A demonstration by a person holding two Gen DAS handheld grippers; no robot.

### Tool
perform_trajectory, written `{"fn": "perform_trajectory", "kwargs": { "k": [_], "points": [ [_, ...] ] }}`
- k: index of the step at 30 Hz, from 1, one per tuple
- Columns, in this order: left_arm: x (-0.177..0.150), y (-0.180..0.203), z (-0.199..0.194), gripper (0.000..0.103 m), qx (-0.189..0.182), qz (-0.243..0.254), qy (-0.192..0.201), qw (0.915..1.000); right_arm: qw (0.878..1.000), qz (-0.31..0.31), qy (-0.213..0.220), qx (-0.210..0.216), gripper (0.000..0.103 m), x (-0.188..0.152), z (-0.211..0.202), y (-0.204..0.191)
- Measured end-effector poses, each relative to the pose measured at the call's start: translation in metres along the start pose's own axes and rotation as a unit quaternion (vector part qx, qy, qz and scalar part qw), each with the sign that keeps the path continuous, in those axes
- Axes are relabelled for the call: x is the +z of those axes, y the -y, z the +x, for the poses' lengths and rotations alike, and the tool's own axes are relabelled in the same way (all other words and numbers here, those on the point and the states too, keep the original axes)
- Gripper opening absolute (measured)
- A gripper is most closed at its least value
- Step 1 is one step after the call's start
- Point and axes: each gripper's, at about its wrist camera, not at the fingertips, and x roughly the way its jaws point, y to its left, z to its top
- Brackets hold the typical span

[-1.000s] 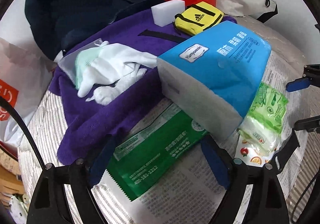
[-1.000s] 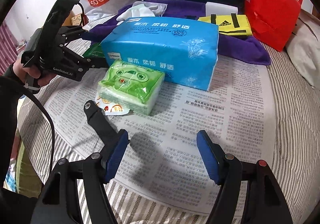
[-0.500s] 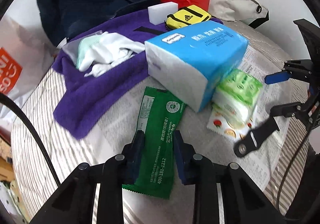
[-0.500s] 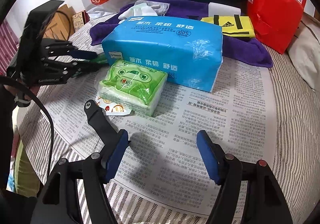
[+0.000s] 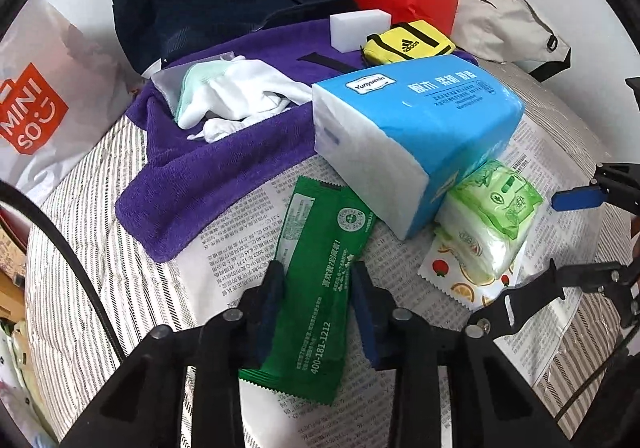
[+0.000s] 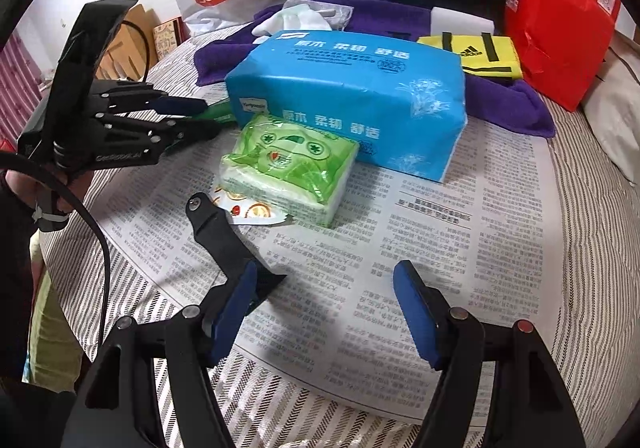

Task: Organize soft objects
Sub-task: 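Grasp the second black strap piece with right tool while left tool lifts the sachet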

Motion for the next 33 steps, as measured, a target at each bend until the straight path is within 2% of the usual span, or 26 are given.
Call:
{"fn": "perform_trajectory", "kwargs": {
  "k": [2,6,11,14,15,17,18,19,21,26,30,33],
  "points": [
    [-0.002,0.001,-0.002,0.024,0.004,-0.006,0.002,1.0000,1.000,-0.007,-0.001,0.007,0.070,0.000,-0.001,-0.004],
    [-0.011,-0.008,-0.010,0.020,0.005,-0.053,0.000,0.9986,0.999,-0.028,0.000,0.015,0.070,-0.001,-0.002,-0.015],
    [-0.027,-0.022,-0.020,0.020,0.012,-0.105,-0.004,0.9944,0.998,-0.063,-0.002,0.020,0.070,0.001,0.005,-0.031],
    [-0.033,-0.021,-0.024,0.020,0.021,-0.121,-0.004,0.9924,0.995,-0.095,0.000,0.015,0.070,0.004,0.011,-0.044],
    [-0.034,-0.021,-0.026,0.020,0.024,-0.123,-0.002,0.9921,0.994,-0.107,0.003,0.010,0.065,0.005,0.013,-0.049],
    [-0.036,-0.020,-0.026,0.020,0.030,-0.130,-0.002,0.9910,0.992,-0.127,0.011,0.015,0.050,0.006,0.015,-0.058],
    [-0.036,-0.019,-0.027,0.020,0.032,-0.135,0.000,0.9903,0.991,-0.135,0.012,0.022,0.037,0.006,0.015,-0.063],
    [-0.036,-0.018,-0.027,0.020,0.034,-0.137,0.000,0.9899,0.990,-0.137,0.011,0.026,0.031,0.007,0.015,-0.065],
    [-0.037,-0.016,-0.027,0.020,0.041,-0.145,0.001,0.9886,0.990,-0.140,0.012,0.025,0.023,0.005,0.013,-0.068],
    [-0.039,-0.012,-0.028,0.021,0.047,-0.165,0.008,0.9851,0.994,-0.102,0.009,0.033,0.020,-0.004,0.003,-0.054],
    [-0.042,-0.014,-0.031,0.022,0.044,-0.200,0.016,0.9788,0.996,-0.083,0.013,0.002,0.020,-0.016,-0.009,-0.039],
    [-0.044,-0.013,-0.031,0.022,0.047,-0.208,0.020,0.9769,0.998,-0.057,0.013,-0.001,0.020,-0.023,-0.015,-0.023]
  ]
}}
